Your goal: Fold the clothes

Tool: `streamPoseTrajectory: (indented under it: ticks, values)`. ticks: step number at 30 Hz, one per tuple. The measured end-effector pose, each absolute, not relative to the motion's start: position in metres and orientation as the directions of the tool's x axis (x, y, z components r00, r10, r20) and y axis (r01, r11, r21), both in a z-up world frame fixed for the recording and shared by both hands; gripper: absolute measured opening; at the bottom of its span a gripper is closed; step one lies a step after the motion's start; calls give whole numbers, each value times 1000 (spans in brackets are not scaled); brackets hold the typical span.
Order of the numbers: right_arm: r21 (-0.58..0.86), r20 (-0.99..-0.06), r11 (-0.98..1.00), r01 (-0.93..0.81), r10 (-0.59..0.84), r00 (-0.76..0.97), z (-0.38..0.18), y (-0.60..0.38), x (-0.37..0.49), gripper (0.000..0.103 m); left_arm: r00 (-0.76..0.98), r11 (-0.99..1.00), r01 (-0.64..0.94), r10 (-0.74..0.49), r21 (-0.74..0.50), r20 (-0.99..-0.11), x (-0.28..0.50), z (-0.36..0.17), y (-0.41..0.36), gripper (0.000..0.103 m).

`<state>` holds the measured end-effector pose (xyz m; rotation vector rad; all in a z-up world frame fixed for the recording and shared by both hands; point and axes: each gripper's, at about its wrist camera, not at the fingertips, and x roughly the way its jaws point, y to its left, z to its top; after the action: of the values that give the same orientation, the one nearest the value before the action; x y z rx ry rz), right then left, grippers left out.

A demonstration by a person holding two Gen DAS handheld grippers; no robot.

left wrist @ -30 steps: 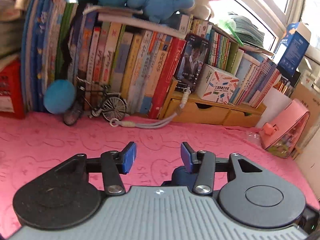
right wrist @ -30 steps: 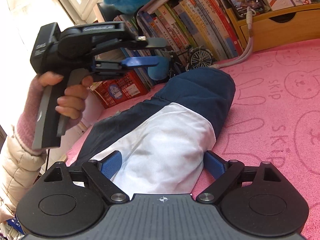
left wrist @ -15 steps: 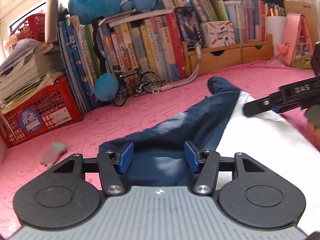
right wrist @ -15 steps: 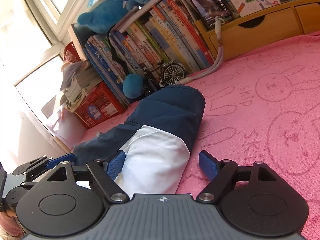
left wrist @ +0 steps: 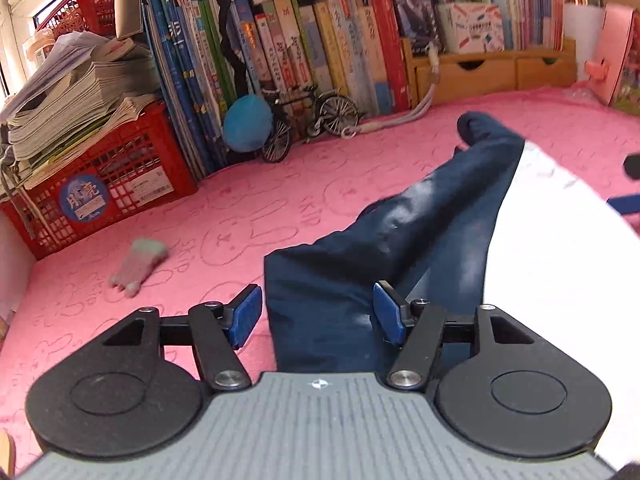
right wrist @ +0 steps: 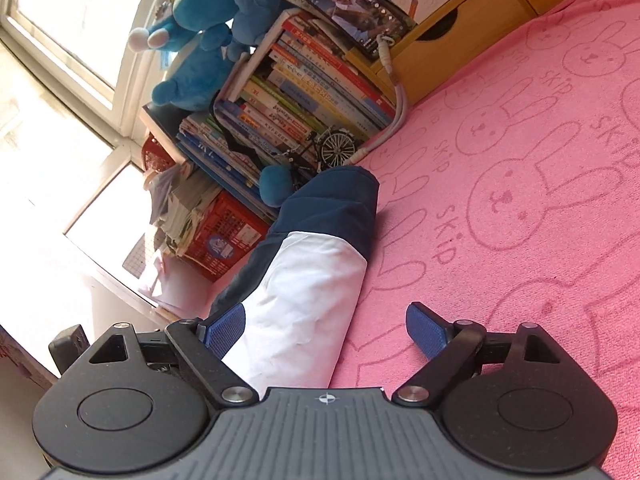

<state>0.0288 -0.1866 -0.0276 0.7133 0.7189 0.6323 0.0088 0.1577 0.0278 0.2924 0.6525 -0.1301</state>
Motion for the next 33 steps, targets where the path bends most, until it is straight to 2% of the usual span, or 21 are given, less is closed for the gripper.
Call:
streamPoseTrajectory:
  ticks: [1,3,8,14,15,17,19,22,24,26,28,29,30,31,33]
  values:
    - [754,-367,603,-261,716,594,-26,-184,29,88,789,956,198,-24,216,-614,8,27,161,62]
    - [759,-367,593,-268,730,576,-24,-179,27,88,791,977,177,-67,122,-609,2,37,173,59]
    - [726,-396,616,-304,737,548,-21,-177,16,89,770,963,136,-251,-235,-586,-22,54,222,61]
    - [698,-424,640,-321,730,536,-24,-164,30,90,697,813,-27,-403,-582,-594,-49,37,274,64]
    - [689,-431,646,-329,730,531,-24,-159,35,90,676,789,-44,-429,-613,-600,-53,32,278,65]
    - [678,-439,653,-338,728,527,-24,-150,43,90,632,784,-63,-448,-618,-633,-58,24,277,73]
    - [675,-440,653,-343,730,523,-25,-142,53,90,602,792,-69,-452,-607,-659,-61,18,274,74]
    - [678,-435,648,-347,734,522,-27,-132,68,91,611,779,-70,-460,-623,-644,-58,16,273,73]
    - [678,-433,647,-349,735,522,-27,-125,80,91,608,745,-83,-489,-662,-626,-52,11,275,69]
    - [682,-431,643,-349,739,518,-28,-119,91,93,603,709,-109,-509,-696,-614,-47,5,275,47]
    - [685,-434,641,-348,741,512,-28,-114,99,94,603,709,-111,-509,-697,-614,-48,2,272,38]
    - [685,-437,641,-347,742,507,-28,-112,100,92,603,712,-109,-508,-694,-615,-49,1,270,34]
    - [681,-440,645,-347,740,509,-28,-111,99,83,602,710,-108,-510,-696,-614,-50,0,269,32]
    - [690,-439,639,-339,742,506,-29,-113,97,68,602,705,-109,-515,-701,-611,-52,0,267,29]
    - [715,-435,623,-317,751,496,-32,-117,93,52,604,702,-104,-518,-704,-606,-54,1,264,26]
